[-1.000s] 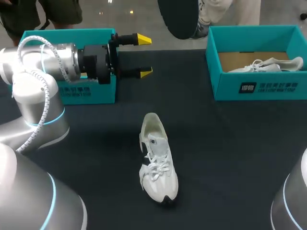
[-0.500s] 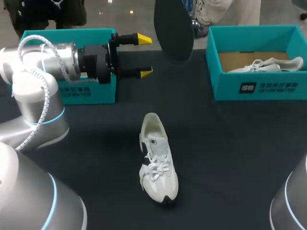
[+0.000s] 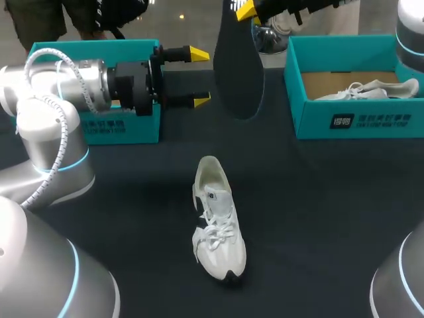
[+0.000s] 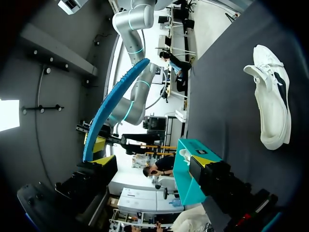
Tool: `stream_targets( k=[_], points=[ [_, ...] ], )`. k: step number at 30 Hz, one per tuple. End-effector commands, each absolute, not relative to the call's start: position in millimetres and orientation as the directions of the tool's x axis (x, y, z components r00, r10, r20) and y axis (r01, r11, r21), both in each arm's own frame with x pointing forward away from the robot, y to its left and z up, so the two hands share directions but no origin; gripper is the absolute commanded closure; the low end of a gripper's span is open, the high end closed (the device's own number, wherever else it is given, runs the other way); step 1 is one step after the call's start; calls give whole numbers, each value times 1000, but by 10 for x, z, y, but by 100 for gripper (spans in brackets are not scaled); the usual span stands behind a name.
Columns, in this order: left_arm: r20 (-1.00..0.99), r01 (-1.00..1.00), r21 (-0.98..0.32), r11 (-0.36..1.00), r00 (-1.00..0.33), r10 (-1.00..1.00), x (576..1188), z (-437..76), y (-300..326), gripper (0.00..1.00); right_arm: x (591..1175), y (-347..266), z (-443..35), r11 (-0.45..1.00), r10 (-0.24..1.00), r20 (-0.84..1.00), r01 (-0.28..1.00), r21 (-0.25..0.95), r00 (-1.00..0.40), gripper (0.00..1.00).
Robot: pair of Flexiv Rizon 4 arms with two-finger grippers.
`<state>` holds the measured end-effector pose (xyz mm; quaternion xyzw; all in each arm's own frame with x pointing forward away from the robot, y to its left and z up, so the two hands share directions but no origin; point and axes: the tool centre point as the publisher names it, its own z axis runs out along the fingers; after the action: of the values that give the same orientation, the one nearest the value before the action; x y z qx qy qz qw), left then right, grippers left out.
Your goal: Take the shoe out of the shoebox, open the shoe tongue, remove and reinsert the insole, then place the shoe into the shoebox
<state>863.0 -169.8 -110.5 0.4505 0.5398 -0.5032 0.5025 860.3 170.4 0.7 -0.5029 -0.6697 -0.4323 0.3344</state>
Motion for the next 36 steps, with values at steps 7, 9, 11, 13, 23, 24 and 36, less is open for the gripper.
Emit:
stream_targets(
  k=[7, 9, 11, 13, 23, 24, 36],
  points=[
    [-997, 994, -77, 83, -75, -23, 8625, -1114, -1702, 0, 8704, 1639, -398, 111, 340, 912, 973, 204, -230, 100],
    [-997, 994, -73, 78, -71, -22, 8616, -1118, -1696, 0, 8739, 1630, -461, 113, 335, 916, 975, 193, -220, 100],
    [-997, 995, -71, 71, -70, -19, 8609, -1126, -1699, 0, 8780, 1630, -534, 119, 324, 921, 975, 188, -217, 100],
    [-998, 995, -70, 70, -69, -15, 8605, -1131, -1702, 0, 8824, 1654, -577, 121, 311, 927, 976, 181, -211, 100],
    [-1000, 996, -27, 86, -26, -10, 8613, -1116, -1717, 0, 8939, 1868, -707, 161, 263, 949, 977, 136, -176, 100],
    [-1000, 996, -16, 89, -16, -7, 8612, -1118, -1725, 0, 8933, 1894, -710, 163, 257, 952, 978, 129, -169, 100],
    [-1000, 994, 25, 103, 25, -6, 8566, -1089, -1850, 0, 8882, 2126, -709, 186, 222, 964, 977, 105, -145, 100]
  ],
)
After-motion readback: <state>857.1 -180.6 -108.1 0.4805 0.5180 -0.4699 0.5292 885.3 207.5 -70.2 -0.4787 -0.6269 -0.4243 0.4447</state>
